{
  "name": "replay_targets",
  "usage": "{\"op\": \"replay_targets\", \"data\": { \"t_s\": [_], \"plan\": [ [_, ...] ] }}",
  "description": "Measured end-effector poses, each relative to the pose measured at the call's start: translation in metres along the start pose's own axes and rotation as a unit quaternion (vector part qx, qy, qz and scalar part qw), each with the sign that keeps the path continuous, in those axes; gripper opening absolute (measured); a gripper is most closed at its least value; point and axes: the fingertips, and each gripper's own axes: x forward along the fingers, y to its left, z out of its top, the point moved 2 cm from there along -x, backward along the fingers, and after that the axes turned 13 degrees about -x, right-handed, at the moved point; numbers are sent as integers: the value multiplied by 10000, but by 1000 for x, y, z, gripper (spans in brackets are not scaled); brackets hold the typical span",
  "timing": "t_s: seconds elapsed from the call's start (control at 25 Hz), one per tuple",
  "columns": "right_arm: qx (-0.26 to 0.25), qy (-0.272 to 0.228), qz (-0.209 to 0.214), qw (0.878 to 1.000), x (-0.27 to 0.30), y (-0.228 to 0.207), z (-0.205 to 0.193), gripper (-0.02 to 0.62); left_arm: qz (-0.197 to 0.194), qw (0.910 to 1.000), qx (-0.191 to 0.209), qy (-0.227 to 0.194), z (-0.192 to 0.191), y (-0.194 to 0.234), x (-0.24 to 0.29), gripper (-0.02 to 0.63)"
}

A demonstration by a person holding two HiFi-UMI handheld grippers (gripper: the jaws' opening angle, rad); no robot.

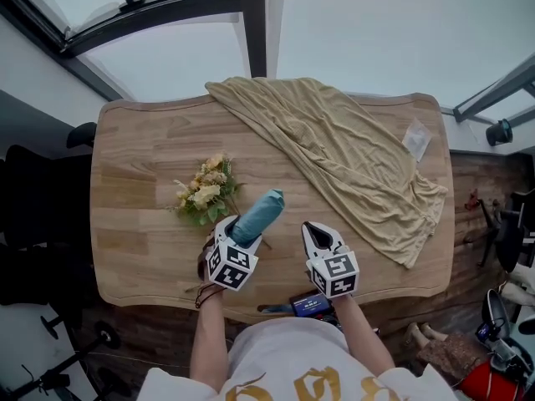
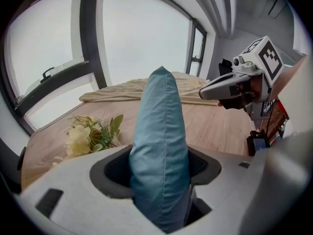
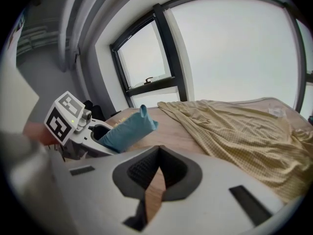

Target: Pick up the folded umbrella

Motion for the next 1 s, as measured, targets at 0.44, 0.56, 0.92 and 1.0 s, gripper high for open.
{"op": "replay_targets", "data": {
  "t_s": [0.44, 0.56, 0.92, 1.0],
  "plan": [
    [33, -263, -136, 9996, -18, 4, 18, 11, -124, 9940, -791, -743, 5, 3, -31, 313],
    [171, -401, -178, 9989, -24, 5, 26, 11, 6, 9916, -770, -1041, 13, 3, -45, 313],
    [-9, -600, -245, 9979, -44, 20, 38, 11, 10, 9804, -998, -1697, 19, 1, -83, 311],
    [-51, -645, -274, 9975, -51, 23, 40, 11, -102, 9759, -1186, -1826, 18, -2, -89, 311]
  ]
}}
